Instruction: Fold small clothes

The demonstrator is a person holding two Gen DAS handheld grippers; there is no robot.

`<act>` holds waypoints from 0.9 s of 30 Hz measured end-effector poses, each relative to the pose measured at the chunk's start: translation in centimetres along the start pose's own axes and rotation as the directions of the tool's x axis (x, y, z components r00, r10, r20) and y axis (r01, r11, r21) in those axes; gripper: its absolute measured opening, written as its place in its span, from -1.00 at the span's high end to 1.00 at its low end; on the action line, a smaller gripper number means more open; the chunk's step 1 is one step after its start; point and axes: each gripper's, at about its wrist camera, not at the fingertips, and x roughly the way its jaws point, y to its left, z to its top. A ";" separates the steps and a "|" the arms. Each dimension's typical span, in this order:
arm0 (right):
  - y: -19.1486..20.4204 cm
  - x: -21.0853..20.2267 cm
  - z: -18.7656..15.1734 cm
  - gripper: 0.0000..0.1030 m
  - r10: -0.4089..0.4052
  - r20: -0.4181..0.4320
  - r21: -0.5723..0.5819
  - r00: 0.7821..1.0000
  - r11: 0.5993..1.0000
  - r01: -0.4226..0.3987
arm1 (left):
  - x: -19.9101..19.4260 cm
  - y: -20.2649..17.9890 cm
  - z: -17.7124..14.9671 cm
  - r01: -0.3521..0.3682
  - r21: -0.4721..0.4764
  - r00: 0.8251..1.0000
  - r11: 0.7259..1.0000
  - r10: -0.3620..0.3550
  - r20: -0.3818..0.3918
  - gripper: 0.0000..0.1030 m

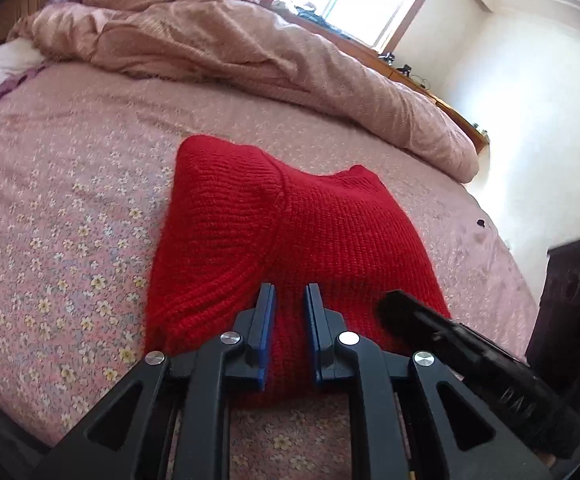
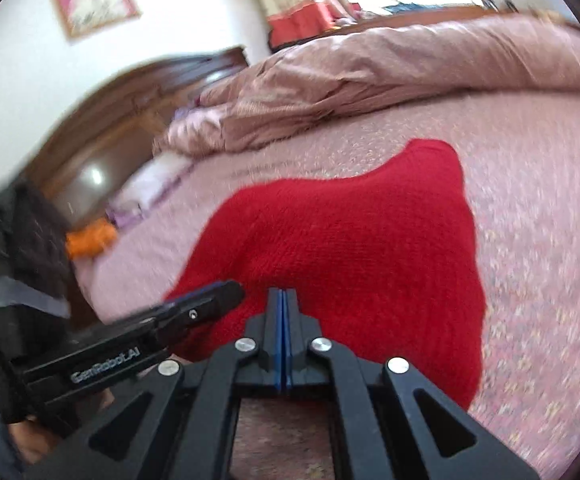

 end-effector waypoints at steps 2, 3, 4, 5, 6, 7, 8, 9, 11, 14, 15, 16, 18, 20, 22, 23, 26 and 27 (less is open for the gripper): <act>-1.2 -0.8 0.3 0.94 0.012 0.012 0.058 1.000 0.998 -0.013 | -0.5 0.1 0.5 0.001 -0.010 1.000 1.000 -0.001 -0.007 0.82; -1.6 -1.1 0.3 0.92 0.015 0.014 0.074 1.000 0.997 -0.016 | -0.8 0.2 0.7 0.005 -0.010 1.000 1.000 -0.005 -0.013 0.81; -2.2 -1.5 0.4 0.90 0.011 0.016 0.094 1.000 0.995 -0.013 | -1.1 0.5 1.1 0.010 -0.010 1.000 1.000 -0.010 -0.020 0.80; -2.9 -2.0 0.5 0.89 0.006 0.019 0.114 1.000 0.993 -0.008 | -1.4 0.9 1.6 0.022 -0.010 0.999 1.000 -0.022 -0.029 0.77; -3.6 -2.6 0.6 0.86 0.013 0.029 0.136 0.999 0.991 -0.017 | -1.5 0.8 1.8 0.028 -0.010 0.999 1.000 -0.028 -0.033 0.69; -4.4 -3.0 0.7 0.68 0.024 0.041 0.162 0.999 0.986 -0.030 | -1.9 1.4 2.1 0.037 -0.019 0.999 0.999 -0.038 -0.031 0.65; -5.6 -3.6 0.7 0.38 0.039 0.050 0.196 0.998 0.979 -0.048 | -2.0 1.7 2.2 0.043 -0.032 0.999 0.999 -0.044 -0.031 0.62; -6.4 -3.8 0.7 0.23 0.060 0.057 0.219 0.997 0.973 -0.071 | -2.3 2.1 2.1 0.045 -0.045 0.998 0.998 -0.046 -0.032 0.62; -8.8 -4.3 0.6 -0.45 0.078 0.070 0.300 0.994 0.949 -0.096 | -2.6 3.1 2.3 0.045 -0.060 0.998 0.997 -0.047 -0.040 0.62; -11.7 -3.9 -0.3 -0.51 0.108 0.061 0.423 0.992 0.898 -0.124 | -2.6 4.1 2.2 -0.008 -0.085 0.999 0.996 0.006 -0.031 0.24; -12.4 -3.5 -0.8 -0.51 0.144 0.052 0.464 0.988 0.873 -0.152 | -2.2 4.3 2.1 -0.025 -0.096 0.999 0.995 0.021 -0.046 0.14; -12.7 -2.9 -0.9 -0.51 0.168 0.044 0.487 0.985 0.857 -0.168 | -1.7 4.7 2.0 -0.009 -0.112 0.998 0.994 0.001 -0.064 0.10; -13.0 -1.5 -2.0 -0.51 0.205 -0.004 0.521 0.979 0.836 -0.173 | -0.8 5.2 1.6 0.066 -0.149 0.992 0.987 -0.081 -0.094 -0.10; -12.6 -1.1 -2.8 -0.50 0.223 -0.012 0.512 0.975 0.839 -0.186 | -0.1 5.1 1.2 0.092 -0.148 0.989 0.985 -0.108 -0.105 -0.20; -12.4 -1.0 -2.8 -0.50 0.229 -0.011 0.502 0.973 0.843 -0.193 | 0.8 4.9 0.9 0.098 -0.145 0.985 0.985 -0.117 -0.129 -0.25; -12.4 -0.9 -2.8 -0.50 0.236 -0.012 0.504 0.972 0.841 -0.198 | 1.3 4.9 0.9 0.106 -0.149 0.981 0.983 -0.128 -0.143 -0.27; -12.3 -0.3 -3.0 -0.50 0.267 0.004 0.511 0.964 0.828 -0.231 | 2.2 5.2 1.2 0.137 -0.176 0.980 0.975 -0.159 -0.117 -0.32; -12.2 -0.2 -3.0 -0.50 0.268 0.006 0.507 0.964 0.830 -0.234 | 2.7 5.5 1.4 0.164 -0.207 0.975 0.964 -0.190 -0.114 -0.32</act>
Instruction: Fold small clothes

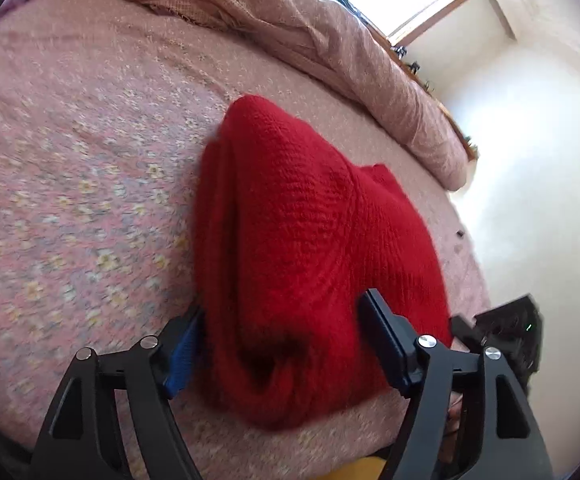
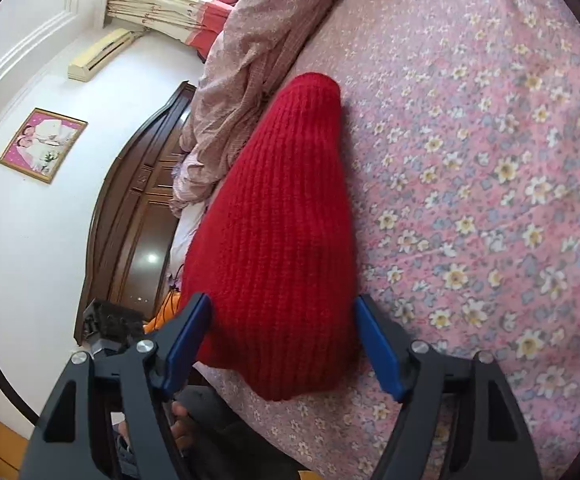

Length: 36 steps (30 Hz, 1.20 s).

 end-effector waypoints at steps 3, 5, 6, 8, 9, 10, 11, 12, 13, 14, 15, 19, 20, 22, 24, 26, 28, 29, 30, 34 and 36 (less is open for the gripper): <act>0.3 0.6 0.3 -0.53 -0.004 0.002 -0.011 1.000 1.000 0.004 | 1.5 0.9 1.1 0.068 -0.069 0.997 0.995 -0.069 -0.016 -0.42; 0.6 1.4 0.8 -0.54 -0.011 -0.003 -0.013 1.000 1.000 0.011 | 2.4 1.3 1.9 0.112 -0.101 0.993 0.989 -0.116 -0.031 -0.50; 0.7 1.9 1.1 -0.55 -0.018 -0.007 -0.016 1.000 1.000 0.018 | 2.8 1.4 2.2 0.125 -0.110 0.991 0.986 -0.130 -0.037 -0.58; 1.1 2.7 1.9 -0.60 -0.028 -0.010 -0.018 1.000 0.999 0.028 | 3.6 1.0 2.8 0.144 -0.097 0.987 0.985 -0.150 -0.063 -0.75; 1.2 3.0 1.9 -0.62 -0.035 -0.011 -0.020 0.999 0.999 0.034 | 3.9 0.7 2.9 0.151 -0.082 0.985 0.985 -0.157 -0.076 -0.88; 1.5 3.4 2.1 -0.67 -0.046 -0.011 -0.027 0.999 0.999 0.045 | 4.3 0.2 3.0 0.156 -0.061 0.983 0.986 -0.161 -0.092 -0.89; 1.8 4.0 2.3 -0.73 -0.062 -0.015 -0.039 0.998 0.997 0.062 | 4.5 -0.3 3.0 0.139 -0.031 0.984 0.990 -0.141 -0.105 -0.89; 2.1 4.4 2.4 -0.76 -0.076 -0.019 -0.048 0.997 0.996 0.075 | 4.5 -0.8 2.8 0.127 -0.003 0.986 0.992 -0.126 -0.112 -0.89; 2.7 4.8 2.4 -0.79 -0.099 -0.024 -0.065 0.995 0.993 0.098 | 4.4 -1.4 2.3 0.109 0.039 0.988 0.993 -0.104 -0.115 -0.89; 2.9 4.9 2.3 -0.79 -0.109 -0.025 -0.076 0.994 0.991 0.107 | 4.3 -1.9 1.8 0.094 0.068 0.990 0.993 -0.086 -0.111 -0.89; 3.1 5.0 2.1 -0.79 -0.114 -0.026 -0.090 0.993 0.990 0.112 | 4.1 -2.3 1.3 0.075 0.096 0.992 0.993 -0.065 -0.103 -0.89; 3.0 4.6 1.1 -0.76 -0.083 -0.039 -0.108 0.996 0.991 0.078 | 3.8 -3.6 -0.1 0.043 0.144 0.997 0.989 -0.033 -0.069 -0.89; 3.0 4.5 1.0 -0.76 -0.081 -0.040 -0.112 0.996 0.991 0.076 | 4.1 -3.5 0.0 0.046 0.140 0.997 0.989 -0.037 -0.069 -0.89; 2.9 4.6 1.3 -0.76 -0.087 -0.039 -0.106 0.995 0.991 0.082 | 4.7 -3.4 0.4 0.059 0.116 0.996 0.991 -0.051 -0.069 -0.89; 3.0 5.0 1.7 -0.78 -0.097 -0.030 -0.102 0.995 0.990 0.093 | 5.0 -3.2 0.9 0.067 0.104 0.996 0.992 -0.061 -0.057 -0.89; 3.2 5.4 1.9 -0.81 -0.109 -0.029 -0.108 0.994 0.989 0.105 | 5.3 -3.2 1.1 0.065 0.111 0.997 0.992 -0.061 -0.047 -0.89; 3.4 5.8 2.1 -0.81 -0.119 -0.029 -0.113 0.992 0.987 0.115 | 5.6 -3.4 1.3 0.064 0.120 0.997 0.991 -0.058 -0.047 -0.89; 3.4 5.8 2.1 -0.81 -0.121 -0.030 -0.116 0.992 0.986 0.117 | 5.8 -3.6 1.4 0.065 0.124 0.997 0.990 -0.059 -0.048 -0.89; 3.4 5.8 2.1 -0.79 -0.119 -0.028 -0.120 0.992 0.986 0.115 | 5.7 -3.6 1.3 0.065 0.130 0.997 0.989 -0.059 -0.049 -0.89; 3.2 5.5 2.0 -0.67 -0.112 -0.026 -0.126 0.993 0.986 0.108 | 5.4 -3.9 0.9 0.048 0.162 0.998 0.986 -0.042 -0.040 -0.82; 3.2 5.4 1.9 -0.60 -0.114 -0.028 -0.130 0.993 0.985 0.110 | 5.1 -4.0 0.7 0.045 0.175 0.999 0.983 -0.040 -0.033 -0.71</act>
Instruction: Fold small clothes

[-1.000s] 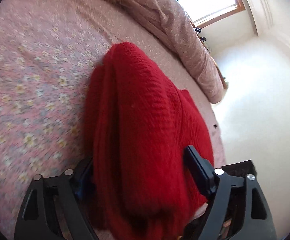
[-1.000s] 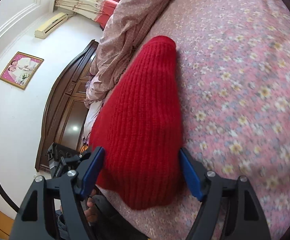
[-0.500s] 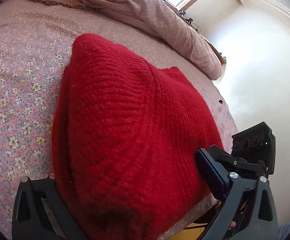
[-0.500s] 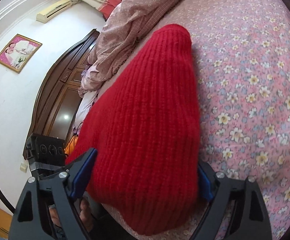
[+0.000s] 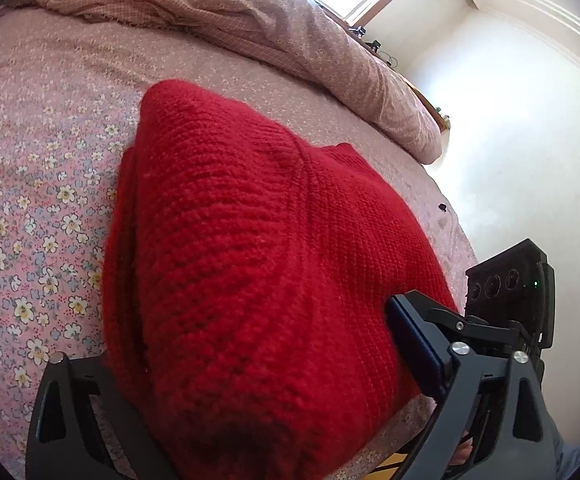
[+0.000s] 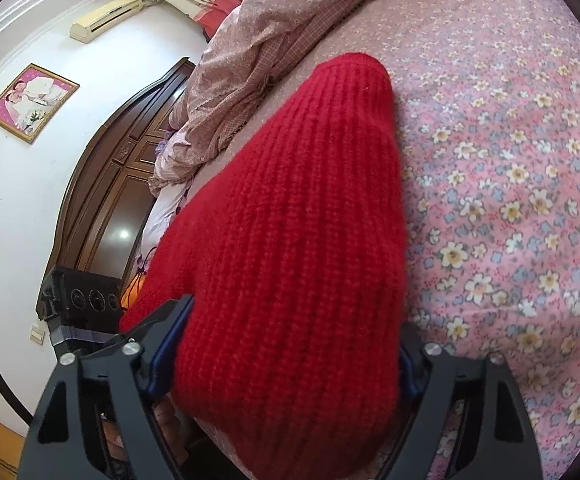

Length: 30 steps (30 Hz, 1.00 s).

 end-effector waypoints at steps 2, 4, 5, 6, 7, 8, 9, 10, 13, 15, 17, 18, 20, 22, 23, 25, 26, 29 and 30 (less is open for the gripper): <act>0.0 -0.2 -0.1 -0.51 0.007 0.005 0.000 1.000 1.000 -0.007 | -0.4 -0.2 -0.1 0.000 0.008 1.000 1.000 0.000 0.010 -0.63; 0.2 -0.4 -0.3 -0.47 0.005 0.015 -0.014 1.000 1.000 -0.005 | -0.8 -0.5 -0.1 -0.004 0.015 1.000 1.000 0.003 0.017 -0.57; 0.4 -0.6 -0.5 -0.45 -0.001 0.019 -0.035 1.000 0.999 0.002 | -1.0 -0.5 -0.1 -0.006 0.017 1.000 1.000 0.006 0.018 -0.54; 0.7 -0.6 -0.4 -0.45 -0.013 0.019 -0.057 1.000 0.998 0.014 | -1.1 -0.6 -0.1 -0.008 0.021 1.000 1.000 0.007 0.020 -0.52; 0.9 -0.7 -0.4 -0.43 -0.021 0.018 -0.071 1.000 0.997 0.023 | -1.1 -0.7 0.0 -0.007 0.022 1.000 1.000 0.007 0.021 -0.50; 1.2 -0.8 -0.4 -0.43 -0.028 0.019 -0.087 0.999 0.996 0.030 | -1.2 -0.7 0.0 -0.007 0.022 1.000 1.000 0.006 0.027 -0.47; 1.5 -0.9 -0.4 -0.42 -0.032 0.022 -0.098 0.999 0.995 0.034 | -1.5 -0.8 0.1 -0.006 0.022 0.999 1.000 0.005 0.034 -0.43; 1.7 -1.0 -0.4 -0.42 -0.037 0.024 -0.111 0.999 0.993 0.039 | -1.7 -1.0 0.1 -0.005 0.023 0.999 1.000 0.004 0.042 -0.42; 2.5 -1.3 -0.4 -0.40 -0.047 0.035 -0.145 0.998 0.988 0.051 | -2.2 -1.4 0.5 -0.005 0.024 0.998 1.000 0.004 0.063 -0.37; 3.0 -1.7 -0.3 -0.39 -0.041 0.047 -0.162 0.998 0.986 0.048 | -2.3 -1.6 0.6 -0.001 0.025 0.997 1.000 -0.001 0.073 -0.35; 3.3 -2.0 -0.4 -0.39 -0.038 0.053 -0.165 0.998 0.985 0.047 | -2.3 -1.7 0.6 0.000 0.029 0.997 1.000 -0.002 0.072 -0.34; 3.3 -2.2 -0.4 -0.38 -0.039 0.053 -0.167 0.998 0.985 0.048 | -2.1 -1.7 0.6 -0.005 0.035 0.998 0.999 0.002 0.068 -0.34; 3.0 -2.1 -0.4 -0.38 -0.038 0.042 -0.152 0.998 0.987 0.044 | -1.6 -1.3 0.1 -0.031 0.041 0.999 0.999 0.030 0.041 -0.41; 1.9 -1.7 -0.5 -0.40 -0.044 0.013 -0.113 0.999 0.993 0.045 | -0.6 -0.5 -0.2 -0.042 0.024 0.999 0.999 0.041 0.017 -0.59; 1.4 -1.4 -0.6 -0.47 -0.040 -0.003 -0.086 0.999 0.995 0.040 | -0.4 -0.1 -0.3 -0.024 0.014 1.000 1.000 0.024 0.015 -0.66; -0.1 -1.3 -0.5 -0.56 0.011 -0.027 -0.007 1.000 1.000 -0.012 | -0.3 0.2 -0.2 -0.001 0.004 1.000 1.000 0.001 0.011 -0.70; -1.0 -1.0 -0.4 -0.56 0.047 -0.051 0.046 0.998 0.998 -0.044 | -0.2 0.3 -0.2 0.004 0.002 1.000 1.000 -0.004 0.008 -0.71; -1.4 -0.8 0.0 -0.62 0.069 -0.089 0.081 0.994 0.995 -0.062 | 0.3 0.2 0.0 0.010 -0.003 1.000 1.000 -0.010 0.004 -0.77; -1.3 -0.6 0.1 -0.63 0.066 -0.094 0.088 0.993 0.994 -0.058 | 0.5 0.2 0.1 0.017 -0.010 1.000 1.000 -0.017 -0.001 -0.78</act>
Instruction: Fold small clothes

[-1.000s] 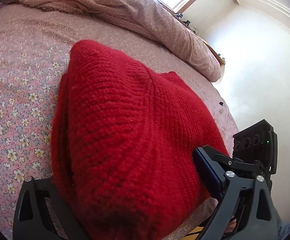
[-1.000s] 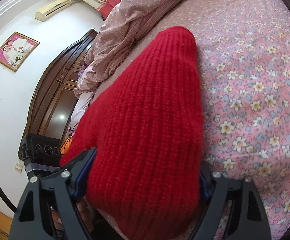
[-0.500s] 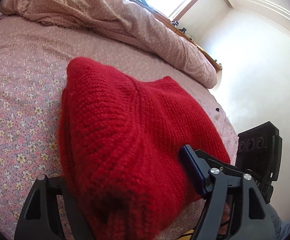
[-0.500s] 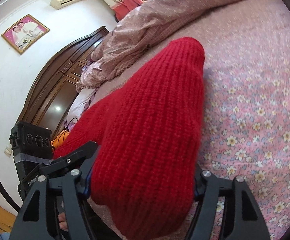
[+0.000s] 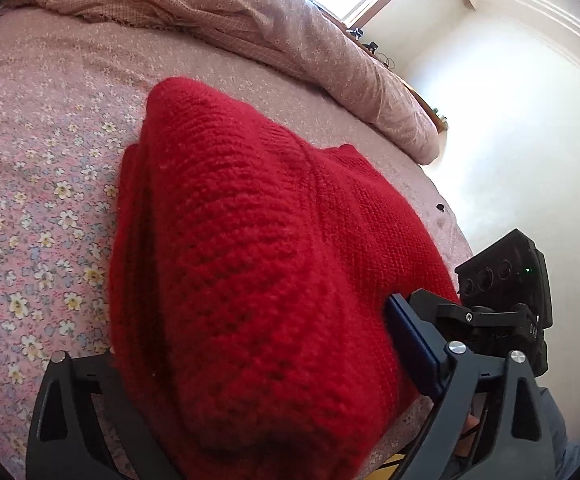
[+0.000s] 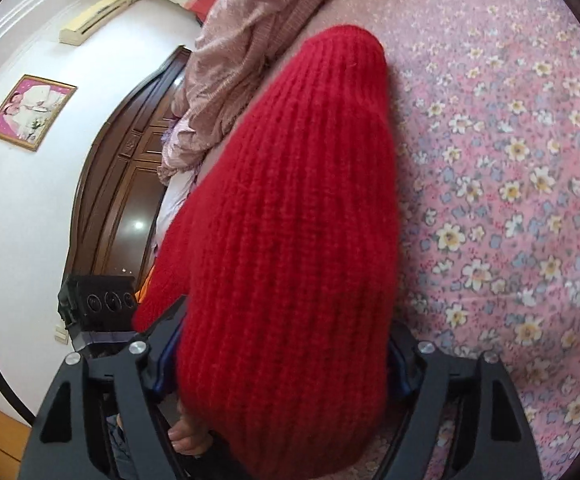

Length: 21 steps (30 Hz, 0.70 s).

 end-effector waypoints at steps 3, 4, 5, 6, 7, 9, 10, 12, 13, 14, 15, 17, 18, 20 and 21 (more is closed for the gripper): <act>0.7 0.7 -0.2 -0.32 -0.013 0.013 -0.007 1.000 1.000 0.013 | 0.0 0.1 0.4 0.011 -0.011 1.000 1.000 -0.011 -0.010 -0.69; 1.0 0.5 -0.6 -0.22 0.003 0.046 -0.031 0.999 1.000 -0.001 | -0.2 0.1 0.4 0.018 -0.011 1.000 1.000 -0.018 -0.009 -0.65; 1.2 0.3 -1.0 -0.17 0.009 0.066 -0.045 0.998 0.999 -0.006 | -0.5 -0.1 0.3 0.024 -0.005 1.000 1.000 -0.024 -0.002 -0.59; 1.3 0.0 -1.4 -0.14 0.018 0.084 -0.052 0.996 0.999 -0.014 | -0.8 -0.5 0.2 0.029 0.004 1.000 1.000 -0.029 0.008 -0.56; 1.4 -0.2 -1.7 -0.12 0.035 0.093 -0.048 0.995 0.998 -0.030 | -1.1 -0.8 0.2 0.032 0.011 0.999 0.999 -0.032 0.016 -0.55; 1.5 -0.5 -1.6 -0.10 0.052 0.105 -0.044 0.993 0.998 -0.048 | -1.4 -1.4 0.2 0.028 0.018 0.999 0.999 -0.029 0.032 -0.54; 1.6 -0.7 -1.5 -0.09 0.062 0.106 -0.046 0.992 0.997 -0.058 | -1.6 -1.6 0.3 0.030 0.014 0.999 0.999 -0.031 0.044 -0.54; 1.7 -1.0 -1.2 -0.08 0.086 0.113 -0.052 0.990 0.995 -0.081 | -1.8 -2.2 0.8 0.037 0.015 0.997 0.999 -0.038 0.064 -0.54; 1.9 -1.2 -0.9 -0.08 0.108 0.118 -0.055 0.987 0.993 -0.103 | -2.0 -2.4 1.1 0.043 0.017 0.996 0.999 -0.044 0.078 -0.54; 2.0 -1.5 -0.6 -0.08 0.124 0.126 -0.061 0.984 0.991 -0.117 | -2.1 -2.7 1.5 0.048 0.023 0.994 0.999 -0.050 0.093 -0.53; 2.2 -1.7 -0.3 -0.08 0.141 0.133 -0.069 0.981 0.989 -0.133 | -2.2 -3.1 2.0 0.051 0.032 0.993 0.998 -0.054 0.107 -0.51; 2.4 -2.1 0.8 -0.08 0.176 0.142 -0.080 0.974 0.983 -0.166 | -2.4 -4.3 3.4 0.081 0.056 0.987 0.995 -0.088 0.136 -0.42; 2.5 -2.3 1.5 -0.08 0.201 0.145 -0.081 0.969 0.978 -0.191 | -2.4 -5.0 4.5 0.081 0.064 0.984 0.995 -0.090 0.152 -0.42; 2.9 -2.7 3.8 -0.07 0.253 0.158 -0.078 0.954 0.967 -0.244 | -2.1 -6.2 6.8 0.064 0.089 0.982 0.994 -0.079 0.172 -0.42; 3.2 -2.9 5.1 -0.07 0.263 0.167 -0.080 0.950 0.964 -0.253 | -1.8 -6.8 8.0 0.060 0.105 0.981 0.993 -0.078 0.179 -0.42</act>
